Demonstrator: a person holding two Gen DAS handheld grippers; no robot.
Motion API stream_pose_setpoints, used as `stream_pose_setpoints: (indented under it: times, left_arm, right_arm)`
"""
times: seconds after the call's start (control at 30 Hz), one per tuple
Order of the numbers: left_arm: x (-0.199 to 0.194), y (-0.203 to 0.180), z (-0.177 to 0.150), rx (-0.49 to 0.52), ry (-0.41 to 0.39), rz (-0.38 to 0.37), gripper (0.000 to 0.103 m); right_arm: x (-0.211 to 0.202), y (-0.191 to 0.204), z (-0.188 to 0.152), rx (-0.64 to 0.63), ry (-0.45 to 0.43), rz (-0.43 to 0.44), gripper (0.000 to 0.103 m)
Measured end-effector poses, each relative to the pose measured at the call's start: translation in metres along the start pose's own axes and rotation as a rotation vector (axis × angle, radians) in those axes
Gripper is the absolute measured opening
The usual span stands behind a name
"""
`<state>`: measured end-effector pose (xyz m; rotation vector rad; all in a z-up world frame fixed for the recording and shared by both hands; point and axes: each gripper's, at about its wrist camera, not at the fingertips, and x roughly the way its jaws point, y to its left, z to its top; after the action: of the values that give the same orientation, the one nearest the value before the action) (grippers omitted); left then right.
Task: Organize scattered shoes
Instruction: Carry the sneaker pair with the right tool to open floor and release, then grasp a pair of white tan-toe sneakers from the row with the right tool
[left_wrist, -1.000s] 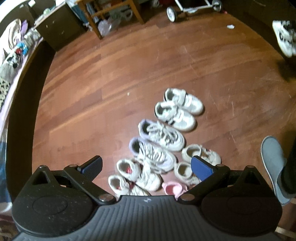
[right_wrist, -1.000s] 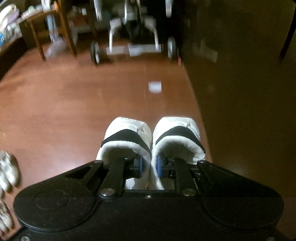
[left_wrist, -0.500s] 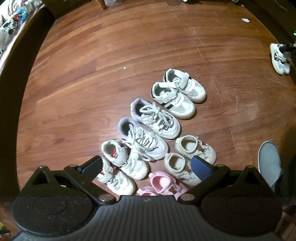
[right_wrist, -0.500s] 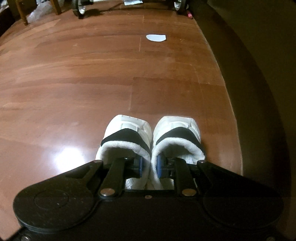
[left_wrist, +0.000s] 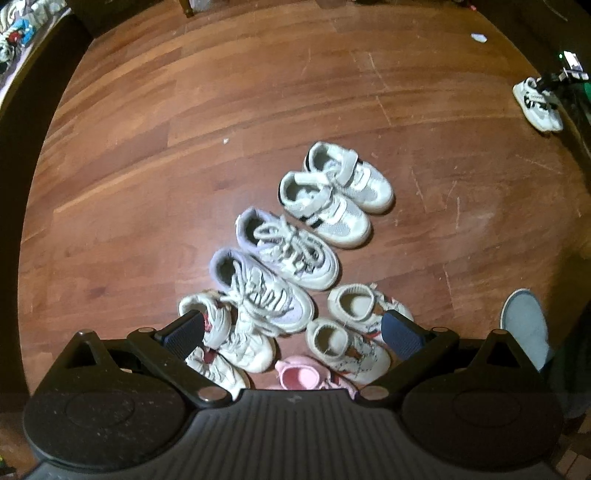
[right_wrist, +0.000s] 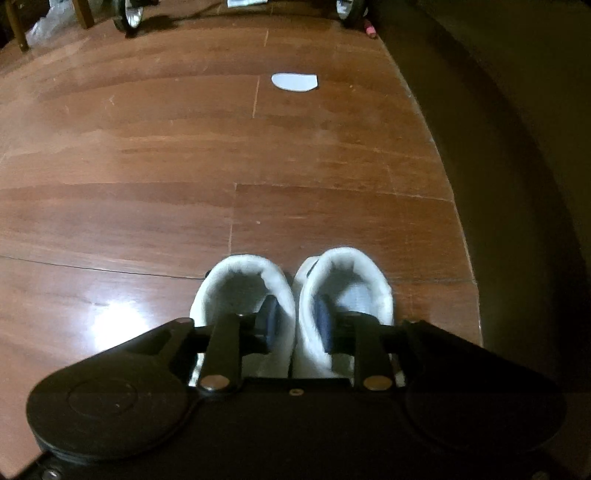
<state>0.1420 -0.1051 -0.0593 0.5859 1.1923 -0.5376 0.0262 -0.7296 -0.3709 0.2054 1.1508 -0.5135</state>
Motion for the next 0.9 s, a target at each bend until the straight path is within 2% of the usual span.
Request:
stream_pose_setpoints:
  times: [0.17, 0.27, 0.33, 0.43, 0.5, 0.63, 0.7, 0.8, 0.9]
  left_arm:
    - [-0.035, 0.000, 0.010, 0.010, -0.105, 0.008, 0.102]
    - [-0.053, 0.004, 0.018, 0.013, -0.156, 0.019, 0.102]
    - [-0.065, 0.008, 0.025, 0.039, -0.170, 0.041, 0.102]
    - [-0.065, 0.015, 0.026, 0.051, -0.181, 0.078, 0.102]
    - [-0.066, 0.019, 0.027, 0.058, -0.188, 0.102, 0.102]
    - [-0.057, 0.021, 0.020, 0.086, -0.163, 0.119, 0.102]
    - [-0.051, 0.019, 0.013, 0.131, -0.137, 0.128, 0.102]
    - [-0.047, 0.021, 0.001, 0.185, -0.111, 0.186, 0.102]
    - [-0.055, 0.029, -0.011, 0.195, -0.118, 0.198, 0.102]
  right_arm:
    - [-0.041, -0.008, -0.020, 0.102, -0.062, 0.028, 0.040]
    - [-0.070, 0.000, -0.034, 0.139, -0.087, 0.094, 0.040]
    - [-0.086, 0.014, -0.038, 0.111, -0.090, 0.136, 0.040]
    - [-0.111, 0.057, -0.037, 0.026, -0.095, 0.219, 0.040]
    - [-0.130, 0.096, -0.030, -0.038, -0.100, 0.280, 0.040]
    - [-0.163, 0.208, -0.013, -0.199, -0.089, 0.410, 0.040]
    - [-0.172, 0.259, -0.009, -0.266, -0.077, 0.457, 0.040]
    - [-0.184, 0.334, -0.004, -0.372, -0.059, 0.515, 0.040]
    - [-0.193, 0.412, -0.011, -0.485, -0.035, 0.562, 0.042]
